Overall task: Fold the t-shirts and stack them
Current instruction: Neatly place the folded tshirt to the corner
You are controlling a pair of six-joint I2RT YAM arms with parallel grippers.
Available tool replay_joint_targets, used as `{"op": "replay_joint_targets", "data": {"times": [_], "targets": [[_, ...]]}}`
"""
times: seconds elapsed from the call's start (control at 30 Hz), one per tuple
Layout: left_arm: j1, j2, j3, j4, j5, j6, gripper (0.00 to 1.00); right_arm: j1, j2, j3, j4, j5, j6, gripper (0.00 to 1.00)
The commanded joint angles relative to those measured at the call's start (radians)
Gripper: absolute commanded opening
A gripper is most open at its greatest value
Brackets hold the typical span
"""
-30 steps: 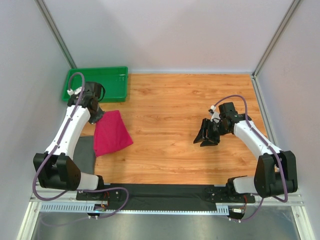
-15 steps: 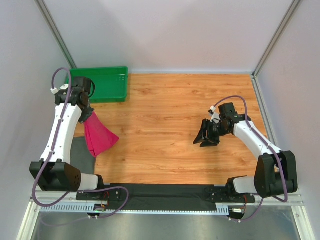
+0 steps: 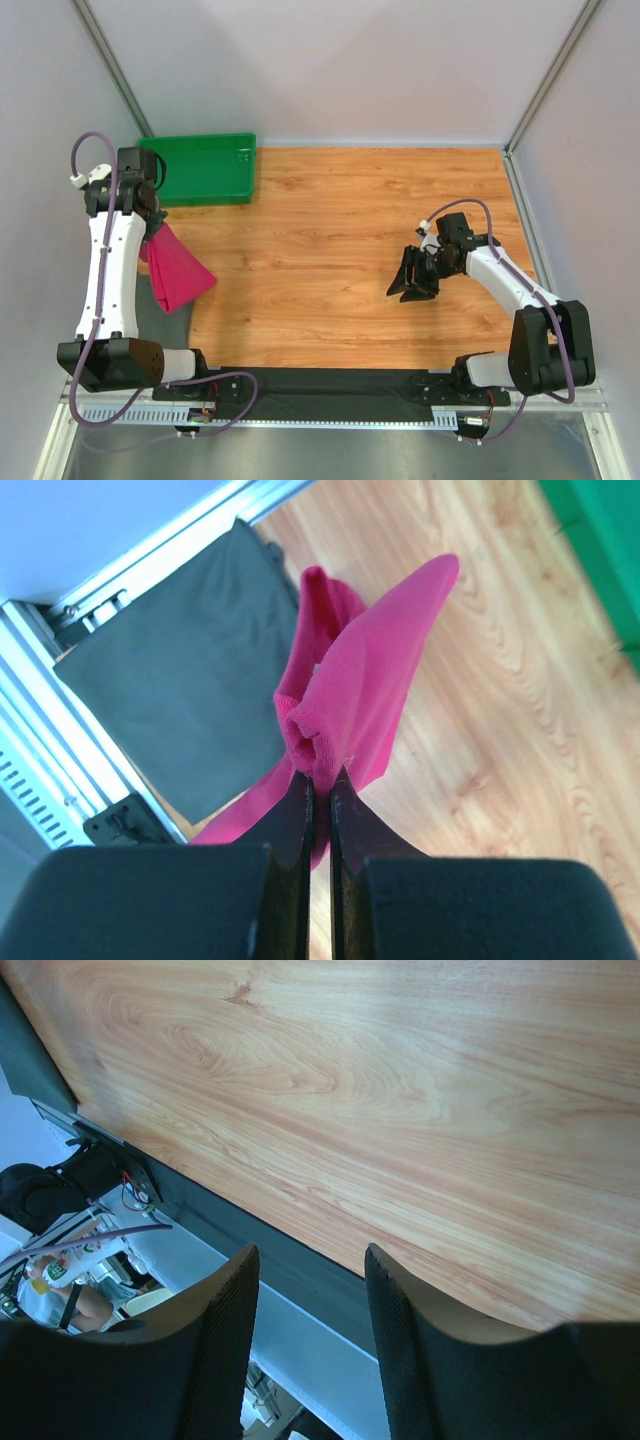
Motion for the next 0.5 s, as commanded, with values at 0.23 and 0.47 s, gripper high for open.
{"op": "replay_joint_targets", "data": {"times": [0.23, 0.47], "targets": [[0.038, -0.010, 0.074, -0.025, -0.024, 0.023, 0.00, 0.006, -0.012, -0.004, 0.035, -0.020, -0.011, 0.48], [0.078, -0.027, 0.024, -0.013, -0.018, 0.029, 0.00, 0.006, -0.004, -0.001, 0.038, -0.022, -0.012, 0.48]]}}
